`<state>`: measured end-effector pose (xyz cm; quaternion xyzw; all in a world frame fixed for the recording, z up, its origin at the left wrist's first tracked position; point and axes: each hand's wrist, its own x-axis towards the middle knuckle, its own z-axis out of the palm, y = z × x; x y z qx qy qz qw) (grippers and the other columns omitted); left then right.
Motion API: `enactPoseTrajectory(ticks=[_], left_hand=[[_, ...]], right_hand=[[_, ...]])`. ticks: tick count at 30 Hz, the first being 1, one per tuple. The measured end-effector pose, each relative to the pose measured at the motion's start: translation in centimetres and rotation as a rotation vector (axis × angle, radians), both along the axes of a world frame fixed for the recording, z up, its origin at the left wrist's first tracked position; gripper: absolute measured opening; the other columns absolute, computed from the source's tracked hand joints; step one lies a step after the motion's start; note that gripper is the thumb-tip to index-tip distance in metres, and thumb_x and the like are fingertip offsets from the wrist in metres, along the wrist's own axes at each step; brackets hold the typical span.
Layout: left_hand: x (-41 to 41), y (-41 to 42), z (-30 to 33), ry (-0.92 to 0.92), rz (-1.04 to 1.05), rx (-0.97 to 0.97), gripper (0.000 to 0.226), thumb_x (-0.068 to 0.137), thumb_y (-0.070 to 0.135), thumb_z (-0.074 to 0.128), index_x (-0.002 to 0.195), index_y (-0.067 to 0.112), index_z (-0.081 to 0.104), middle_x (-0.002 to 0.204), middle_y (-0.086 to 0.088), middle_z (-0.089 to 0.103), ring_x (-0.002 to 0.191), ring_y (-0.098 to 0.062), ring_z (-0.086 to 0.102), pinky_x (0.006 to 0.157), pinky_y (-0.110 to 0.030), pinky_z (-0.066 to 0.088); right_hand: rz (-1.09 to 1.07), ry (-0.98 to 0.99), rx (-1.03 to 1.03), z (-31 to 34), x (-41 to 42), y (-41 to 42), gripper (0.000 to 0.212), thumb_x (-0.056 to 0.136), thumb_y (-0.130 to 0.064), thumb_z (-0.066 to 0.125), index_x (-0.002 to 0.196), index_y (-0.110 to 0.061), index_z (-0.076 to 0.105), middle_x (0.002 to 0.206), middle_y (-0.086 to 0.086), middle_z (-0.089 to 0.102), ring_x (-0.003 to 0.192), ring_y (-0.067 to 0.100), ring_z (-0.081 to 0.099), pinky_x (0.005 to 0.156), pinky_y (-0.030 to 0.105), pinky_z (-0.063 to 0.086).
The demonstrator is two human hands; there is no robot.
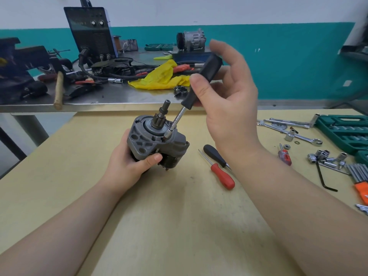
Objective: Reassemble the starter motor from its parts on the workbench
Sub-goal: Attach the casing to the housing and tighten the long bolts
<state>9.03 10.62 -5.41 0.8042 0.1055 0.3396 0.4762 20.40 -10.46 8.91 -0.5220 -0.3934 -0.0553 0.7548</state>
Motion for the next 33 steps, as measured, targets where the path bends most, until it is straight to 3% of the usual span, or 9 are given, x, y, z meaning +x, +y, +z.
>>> enactPoseTrajectory(ticks=[6, 11, 14, 17, 20, 23, 26, 29, 33], left_hand=[[-0.18, -0.12, 0.13, 0.012, 0.01, -0.023, 0.098, 0.067, 0.08, 0.084, 0.138, 0.016, 0.063, 0.123, 0.008, 0.074, 0.112, -0.007, 0.07, 0.09, -0.019, 0.053], [-0.17, -0.2, 0.26, -0.008, 0.017, -0.014, 0.101, 0.065, 0.081, 0.084, 0.141, 0.017, 0.063, 0.131, 0.007, 0.073, 0.122, -0.006, 0.068, 0.093, -0.011, 0.051], [-0.19, -0.29, 0.32, -0.01, 0.014, -0.009, 0.101, 0.066, 0.082, 0.083, 0.141, 0.017, 0.063, 0.132, 0.008, 0.073, 0.122, -0.003, 0.067, 0.091, -0.008, 0.049], [-0.2, -0.27, 0.35, -0.007, 0.011, -0.015, 0.101, 0.066, 0.082, 0.083, 0.14, 0.017, 0.063, 0.131, 0.007, 0.073, 0.122, -0.004, 0.068, 0.091, -0.009, 0.05], [-0.08, -0.2, 0.27, -0.005, 0.001, -0.013, 0.1, 0.067, 0.08, 0.084, 0.141, 0.017, 0.063, 0.134, 0.006, 0.073, 0.125, -0.007, 0.067, 0.094, -0.011, 0.051], [-0.08, -0.29, 0.29, -0.014, 0.0, -0.021, 0.1, 0.067, 0.08, 0.084, 0.142, 0.017, 0.063, 0.135, 0.011, 0.072, 0.126, -0.004, 0.066, 0.095, -0.009, 0.049], [-0.15, -0.5, 0.33, -0.022, 0.003, -0.028, 0.097, 0.067, 0.078, 0.084, 0.141, 0.018, 0.063, 0.132, 0.019, 0.072, 0.122, 0.002, 0.066, 0.092, -0.005, 0.048], [-0.1, -0.37, 0.14, -0.019, 0.002, -0.018, 0.088, 0.071, 0.064, 0.087, 0.141, 0.017, 0.063, 0.132, 0.016, 0.073, 0.123, 0.0, 0.066, 0.093, -0.007, 0.048], [-0.04, -0.17, 0.03, -0.014, -0.002, -0.002, 0.084, 0.073, 0.059, 0.086, 0.142, 0.018, 0.063, 0.134, 0.011, 0.072, 0.125, -0.002, 0.066, 0.094, -0.008, 0.049]], right_hand=[[0.063, 0.1, -0.009, -0.04, 0.37, 0.05, 0.049, 0.106, -0.004, 0.053, 0.154, -0.015, 0.049, 0.132, 0.011, 0.068, 0.115, 0.025, 0.072, 0.093, 0.043, 0.064], [-0.042, 0.056, -0.004, -0.07, 0.39, 0.18, 0.045, 0.098, -0.008, 0.073, 0.139, -0.021, 0.06, 0.102, 0.001, 0.068, 0.098, 0.033, 0.071, 0.086, 0.051, 0.064], [-0.012, 0.081, 0.009, -0.2, 0.3, 0.31, 0.048, 0.104, -0.01, 0.064, 0.15, -0.018, 0.055, 0.119, 0.003, 0.07, 0.112, 0.026, 0.07, 0.098, 0.05, 0.061], [0.059, 0.082, -0.004, -0.07, 0.31, 0.14, 0.054, 0.107, -0.001, 0.053, 0.158, -0.015, 0.045, 0.131, 0.006, 0.067, 0.113, 0.023, 0.073, 0.092, 0.04, 0.064], [0.005, 0.018, -0.007, 0.13, 0.07, 0.05, 0.054, 0.101, -0.002, 0.066, 0.152, -0.015, 0.052, 0.115, 0.005, 0.067, 0.101, 0.026, 0.074, 0.089, 0.043, 0.065], [-0.009, 0.03, -0.009, -0.08, 0.07, 0.2, 0.056, 0.102, -0.007, 0.067, 0.155, -0.017, 0.05, 0.113, 0.002, 0.068, 0.108, 0.031, 0.069, 0.098, 0.05, 0.061], [0.068, 0.076, -0.035, -0.04, 0.11, 0.17, 0.063, 0.105, 0.002, 0.054, 0.163, -0.018, 0.037, 0.126, 0.007, 0.067, 0.109, 0.025, 0.073, 0.098, 0.045, 0.062], [0.073, -0.001, -0.063, 0.16, 0.07, -0.07, 0.065, 0.101, 0.006, 0.06, 0.159, -0.018, 0.041, 0.123, 0.012, 0.066, 0.099, 0.024, 0.077, 0.088, 0.032, 0.064], [0.033, -0.044, -0.069, 0.08, -0.1, -0.04, 0.061, 0.1, -0.005, 0.07, 0.154, -0.021, 0.047, 0.106, 0.013, 0.067, 0.095, 0.028, 0.072, 0.088, 0.04, 0.065]])
